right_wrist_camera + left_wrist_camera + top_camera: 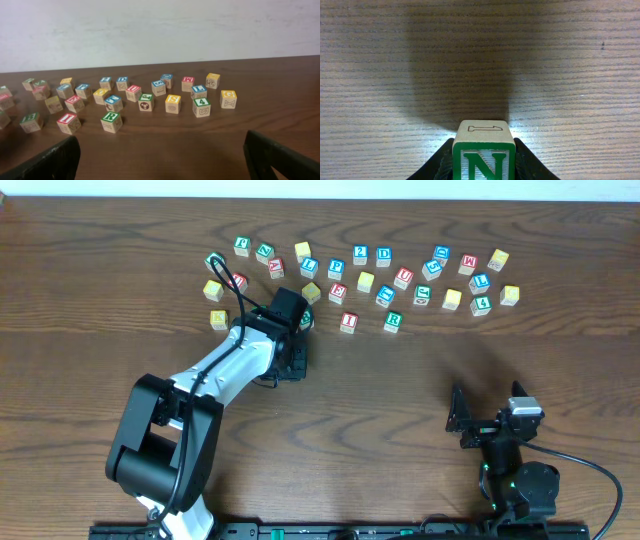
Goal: Spell out NEURIPS
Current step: 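Carry the N block toward the open table and set it down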
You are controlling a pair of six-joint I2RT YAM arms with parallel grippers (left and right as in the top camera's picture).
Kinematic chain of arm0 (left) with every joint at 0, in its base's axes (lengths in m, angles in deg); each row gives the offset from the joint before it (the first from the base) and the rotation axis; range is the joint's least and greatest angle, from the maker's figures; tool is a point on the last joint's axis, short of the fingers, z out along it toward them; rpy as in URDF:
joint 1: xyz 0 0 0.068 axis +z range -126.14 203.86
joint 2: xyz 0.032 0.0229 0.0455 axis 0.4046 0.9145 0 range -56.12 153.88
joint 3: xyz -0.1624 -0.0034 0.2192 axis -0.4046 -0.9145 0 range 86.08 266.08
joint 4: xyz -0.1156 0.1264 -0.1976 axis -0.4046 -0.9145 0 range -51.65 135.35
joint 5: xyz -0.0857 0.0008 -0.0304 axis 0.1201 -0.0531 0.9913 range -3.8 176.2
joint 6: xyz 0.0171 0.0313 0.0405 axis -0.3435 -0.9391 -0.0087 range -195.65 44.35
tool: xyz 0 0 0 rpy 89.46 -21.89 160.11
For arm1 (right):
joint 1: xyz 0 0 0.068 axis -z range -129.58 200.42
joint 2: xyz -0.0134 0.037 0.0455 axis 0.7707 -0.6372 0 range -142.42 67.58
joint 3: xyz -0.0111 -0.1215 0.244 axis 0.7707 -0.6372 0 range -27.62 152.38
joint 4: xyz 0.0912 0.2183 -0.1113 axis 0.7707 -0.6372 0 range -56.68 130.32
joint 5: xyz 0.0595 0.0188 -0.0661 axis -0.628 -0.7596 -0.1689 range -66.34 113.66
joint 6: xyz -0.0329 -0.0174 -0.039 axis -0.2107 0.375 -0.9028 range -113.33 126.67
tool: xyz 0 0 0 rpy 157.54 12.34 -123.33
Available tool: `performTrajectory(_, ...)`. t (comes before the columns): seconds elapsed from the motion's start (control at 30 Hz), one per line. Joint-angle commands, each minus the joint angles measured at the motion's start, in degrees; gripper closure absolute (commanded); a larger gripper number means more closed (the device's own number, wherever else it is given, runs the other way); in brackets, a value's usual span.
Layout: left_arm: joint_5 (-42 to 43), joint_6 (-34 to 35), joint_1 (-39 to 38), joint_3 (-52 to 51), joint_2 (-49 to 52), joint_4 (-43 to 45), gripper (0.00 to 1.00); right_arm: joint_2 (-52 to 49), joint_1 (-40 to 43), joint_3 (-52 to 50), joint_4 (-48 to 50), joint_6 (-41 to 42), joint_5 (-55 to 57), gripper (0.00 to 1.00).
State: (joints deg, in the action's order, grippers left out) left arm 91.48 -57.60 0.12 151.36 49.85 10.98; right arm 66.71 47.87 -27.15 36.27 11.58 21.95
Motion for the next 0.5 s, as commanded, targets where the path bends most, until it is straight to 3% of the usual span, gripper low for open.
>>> performTrajectory(0.0, 0.3, 0.3, 0.0, -1.1, 0.8, 0.0, 0.68, 0.2, -0.1, -0.2, -0.2, -0.4, -0.3, 0.01)
performTrajectory(0.13, 0.3, 0.3, 0.0, -1.1, 0.8, 0.0, 0.68, 0.2, -0.1, -0.2, -0.2, -0.4, -0.3, 0.01)
performTrajectory(0.3, 0.3, 0.3, 0.0, -1.1, 0.8, -0.1, 0.49, 0.2, -0.1, -0.2, -0.2, -0.4, -0.3, 0.01)
performTrajectory(0.47, 0.3, 0.3, 0.1, -0.5, 0.6, -0.7, 0.48, 0.2, -0.1, -0.2, -0.2, -0.5, -0.3, 0.01)
